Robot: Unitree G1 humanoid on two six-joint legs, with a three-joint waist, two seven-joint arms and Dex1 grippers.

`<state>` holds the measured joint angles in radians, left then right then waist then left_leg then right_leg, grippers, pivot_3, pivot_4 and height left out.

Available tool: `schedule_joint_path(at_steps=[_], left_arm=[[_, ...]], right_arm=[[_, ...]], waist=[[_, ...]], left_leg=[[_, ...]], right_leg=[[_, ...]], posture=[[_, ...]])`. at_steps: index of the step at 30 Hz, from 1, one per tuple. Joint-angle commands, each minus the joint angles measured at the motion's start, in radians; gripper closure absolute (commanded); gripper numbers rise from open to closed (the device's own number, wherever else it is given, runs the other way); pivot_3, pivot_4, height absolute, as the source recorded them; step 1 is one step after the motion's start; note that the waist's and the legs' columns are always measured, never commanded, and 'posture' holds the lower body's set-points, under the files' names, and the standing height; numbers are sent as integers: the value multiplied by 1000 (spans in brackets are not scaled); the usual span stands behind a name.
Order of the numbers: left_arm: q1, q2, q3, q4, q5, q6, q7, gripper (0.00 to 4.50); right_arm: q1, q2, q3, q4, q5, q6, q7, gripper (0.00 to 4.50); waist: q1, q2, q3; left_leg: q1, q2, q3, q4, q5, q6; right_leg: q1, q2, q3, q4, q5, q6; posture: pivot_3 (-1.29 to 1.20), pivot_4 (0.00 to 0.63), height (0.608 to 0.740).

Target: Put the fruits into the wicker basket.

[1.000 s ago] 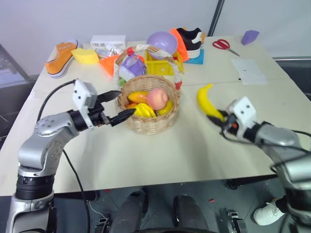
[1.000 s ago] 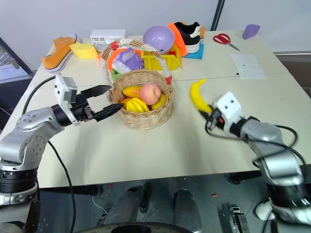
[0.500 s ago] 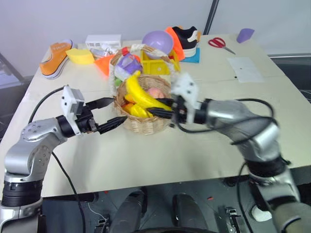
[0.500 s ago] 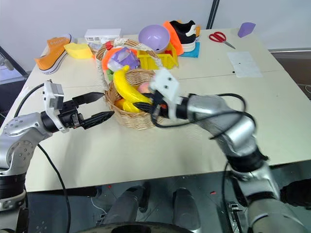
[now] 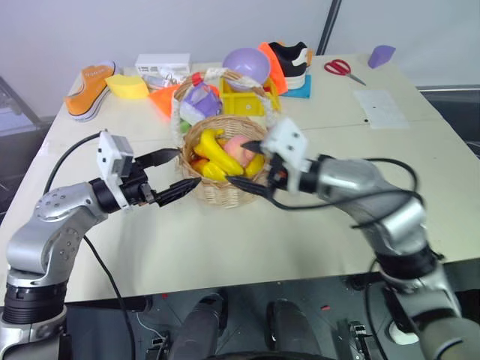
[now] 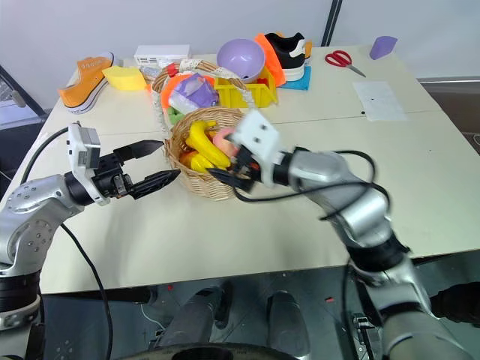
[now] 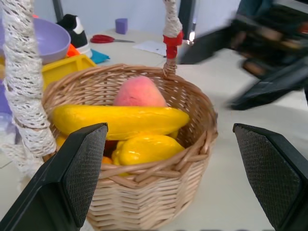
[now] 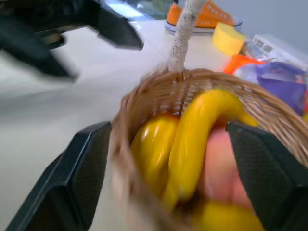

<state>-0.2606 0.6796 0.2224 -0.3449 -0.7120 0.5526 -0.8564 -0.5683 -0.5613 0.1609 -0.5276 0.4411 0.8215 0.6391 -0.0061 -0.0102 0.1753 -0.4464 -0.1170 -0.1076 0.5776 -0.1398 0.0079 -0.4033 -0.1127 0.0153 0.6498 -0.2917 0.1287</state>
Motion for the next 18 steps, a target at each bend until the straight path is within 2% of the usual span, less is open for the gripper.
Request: schedule_joint_path(at_steps=[1, 4, 9, 13, 16, 18], left_arm=[[-24, -35, 17, -41, -44, -3, 33, 0], [-14, -61, 5, -41, -57, 1, 36, 0], [-15, -86, -29, -15, -25, -20, 32, 0], [-22, -100, -48, -21, -25, -15, 32, 0], [-17, -99, -49, -29, -20, -16, 33, 0], [-7, -101, -36, -45, -28, -11, 43, 0]], right_arm=[[77, -28, -140, -75, 50, 12, -15, 403], [91, 1, -167, -14, -4, -42, -84, 403], [-13, 148, -133, 188, -77, -144, -191, 403], [-126, 257, -92, 441, -182, -300, -248, 403], [-158, 294, -118, 501, -182, -338, -260, 1318], [-155, 298, -130, 497, -183, -343, -265, 2334]], waist=[[-6, 0, 0], [-12, 0, 0], [-11, 0, 0], [-10, 0, 0], [-4, 0, 0], [-5, 0, 0]], left_leg=[[1, 0, 0, 0, 0, 0], [3, 1, 0, 0, 0, 0], [3, 2, 0, 0, 1, 2], [3, 2, 0, 0, 2, 1], [3, 2, 0, 0, 2, 1], [3, 1, 0, 0, 2, 1]], right_leg=[[1, 0, 0, 0, 0, -1], [6, 1, 0, 0, -2, -3], [6, 2, 1, 1, -2, -3], [4, 3, 1, 1, 0, -1], [2, 4, 1, 1, 0, 0], [1, 5, 1, 1, 0, 0]], posture=[[0, 150, 740], [0, 150, 740], [0, 150, 740], [0, 150, 740], [0, 150, 740], [0, 150, 740]])
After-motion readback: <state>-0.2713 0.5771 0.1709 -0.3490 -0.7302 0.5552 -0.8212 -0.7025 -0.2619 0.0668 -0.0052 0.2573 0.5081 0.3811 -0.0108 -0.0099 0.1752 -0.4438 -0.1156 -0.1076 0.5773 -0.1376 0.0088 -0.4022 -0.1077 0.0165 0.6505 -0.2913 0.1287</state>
